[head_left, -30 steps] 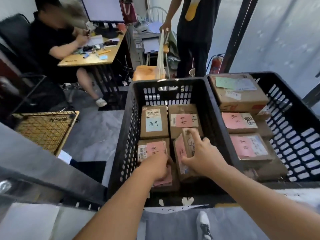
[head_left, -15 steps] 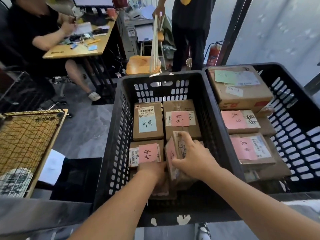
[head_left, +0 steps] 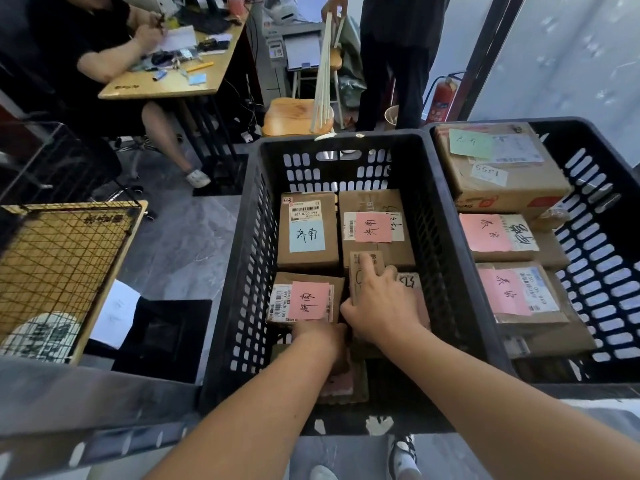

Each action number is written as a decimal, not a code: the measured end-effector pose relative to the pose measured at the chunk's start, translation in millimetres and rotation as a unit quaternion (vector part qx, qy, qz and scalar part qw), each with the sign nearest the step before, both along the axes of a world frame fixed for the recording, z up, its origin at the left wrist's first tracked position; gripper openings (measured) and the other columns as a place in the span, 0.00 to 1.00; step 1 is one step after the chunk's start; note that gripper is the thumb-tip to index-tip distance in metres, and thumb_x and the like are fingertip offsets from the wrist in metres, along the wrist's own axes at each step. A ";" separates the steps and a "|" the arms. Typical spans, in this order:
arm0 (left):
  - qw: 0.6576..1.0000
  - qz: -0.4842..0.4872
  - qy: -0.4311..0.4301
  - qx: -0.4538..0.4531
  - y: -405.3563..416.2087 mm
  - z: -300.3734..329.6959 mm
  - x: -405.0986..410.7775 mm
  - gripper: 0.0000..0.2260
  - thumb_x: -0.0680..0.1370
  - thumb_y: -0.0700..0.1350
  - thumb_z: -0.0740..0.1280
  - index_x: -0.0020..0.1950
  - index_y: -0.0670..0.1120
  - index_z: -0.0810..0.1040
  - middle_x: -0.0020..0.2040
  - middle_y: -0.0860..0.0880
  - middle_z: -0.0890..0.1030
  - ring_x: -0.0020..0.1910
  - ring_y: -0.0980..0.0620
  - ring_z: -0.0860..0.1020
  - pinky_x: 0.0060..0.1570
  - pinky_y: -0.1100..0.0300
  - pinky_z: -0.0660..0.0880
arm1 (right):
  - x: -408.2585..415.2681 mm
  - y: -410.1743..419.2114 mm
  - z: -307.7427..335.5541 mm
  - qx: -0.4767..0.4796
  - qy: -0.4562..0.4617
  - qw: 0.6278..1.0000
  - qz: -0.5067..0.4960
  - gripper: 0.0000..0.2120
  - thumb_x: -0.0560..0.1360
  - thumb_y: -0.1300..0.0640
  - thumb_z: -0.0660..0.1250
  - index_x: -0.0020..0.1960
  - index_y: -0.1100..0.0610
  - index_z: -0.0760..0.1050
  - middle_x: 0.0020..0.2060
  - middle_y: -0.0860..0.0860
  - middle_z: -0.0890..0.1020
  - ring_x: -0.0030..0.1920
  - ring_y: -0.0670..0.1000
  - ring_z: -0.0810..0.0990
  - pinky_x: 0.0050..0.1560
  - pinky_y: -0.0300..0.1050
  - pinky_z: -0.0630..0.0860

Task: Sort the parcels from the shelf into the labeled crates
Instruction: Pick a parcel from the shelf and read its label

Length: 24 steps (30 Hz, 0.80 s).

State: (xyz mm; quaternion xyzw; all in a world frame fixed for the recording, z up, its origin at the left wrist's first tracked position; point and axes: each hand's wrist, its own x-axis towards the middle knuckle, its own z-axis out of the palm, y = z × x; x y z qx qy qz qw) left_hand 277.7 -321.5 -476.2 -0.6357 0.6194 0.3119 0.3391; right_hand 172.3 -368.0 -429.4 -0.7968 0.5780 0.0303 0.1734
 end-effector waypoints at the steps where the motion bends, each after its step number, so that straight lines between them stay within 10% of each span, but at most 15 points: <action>1: 1.000 -0.002 0.002 0.008 0.4 0.8 -0.4 0.33 0.79 0.59 0.71 0.81 0.52 0.64 0.79 0.44 0.70 0.77 0.37 0.70 0.69 0.39 0.74 | 0.3 1.7 -1.3 -0.004 -0.004 1.000 -0.002 0.36 0.75 0.45 0.64 0.78 0.49 0.51 0.58 0.61 0.73 0.46 0.61 0.81 0.44 0.56 0.82; 24: 0.987 0.048 0.068 -0.139 14.6 -8.5 3.9 0.17 0.85 0.58 0.62 0.68 0.52 0.80 0.61 0.47 0.83 0.57 0.43 0.82 0.57 0.45 0.81 | -5.9 12.6 -5.8 -0.028 -0.074 0.997 -0.018 0.31 0.79 0.44 0.64 0.76 0.47 0.53 0.58 0.58 0.70 0.44 0.58 0.79 0.42 0.53 0.81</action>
